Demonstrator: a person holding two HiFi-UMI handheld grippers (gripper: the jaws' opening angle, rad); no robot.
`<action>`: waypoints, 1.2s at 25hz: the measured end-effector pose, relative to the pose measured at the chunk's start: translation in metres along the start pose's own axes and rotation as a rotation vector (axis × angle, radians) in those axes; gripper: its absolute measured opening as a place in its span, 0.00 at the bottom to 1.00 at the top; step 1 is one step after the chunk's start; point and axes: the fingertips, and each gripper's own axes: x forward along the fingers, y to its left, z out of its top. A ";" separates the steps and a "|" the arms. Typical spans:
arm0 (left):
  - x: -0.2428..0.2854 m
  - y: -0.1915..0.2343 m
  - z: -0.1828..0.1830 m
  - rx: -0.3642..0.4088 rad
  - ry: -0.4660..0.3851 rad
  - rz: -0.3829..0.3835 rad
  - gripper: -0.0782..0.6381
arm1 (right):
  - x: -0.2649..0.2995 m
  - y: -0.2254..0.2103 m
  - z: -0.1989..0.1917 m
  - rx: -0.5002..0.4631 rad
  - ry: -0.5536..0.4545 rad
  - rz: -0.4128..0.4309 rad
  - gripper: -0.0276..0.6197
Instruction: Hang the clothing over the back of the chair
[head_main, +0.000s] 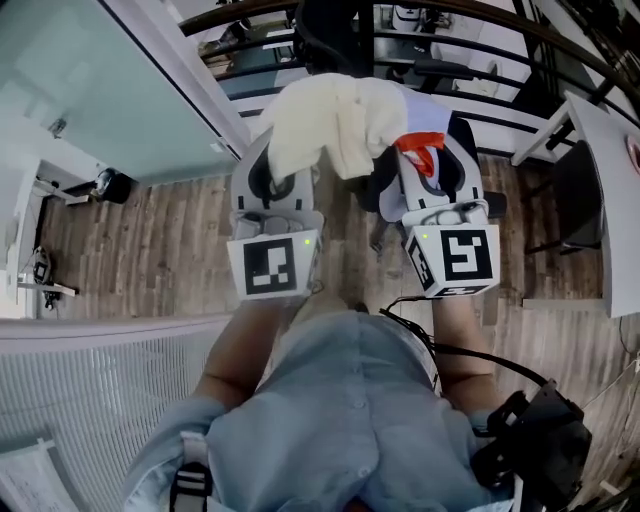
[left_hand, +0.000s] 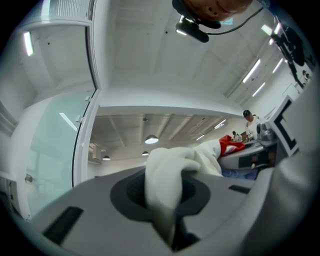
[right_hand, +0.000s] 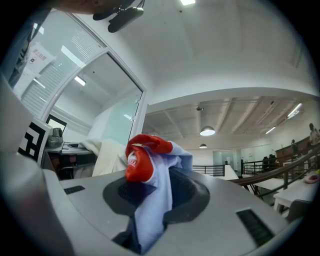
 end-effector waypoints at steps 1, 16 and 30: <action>0.004 0.003 -0.001 0.001 -0.001 0.008 0.20 | 0.006 -0.001 0.000 -0.001 -0.004 0.006 0.21; 0.107 0.101 -0.030 -0.011 -0.061 0.052 0.20 | 0.148 -0.004 0.001 -0.045 -0.068 0.037 0.21; 0.264 0.185 -0.024 -0.014 -0.124 -0.035 0.20 | 0.308 -0.054 0.025 -0.093 -0.082 -0.047 0.21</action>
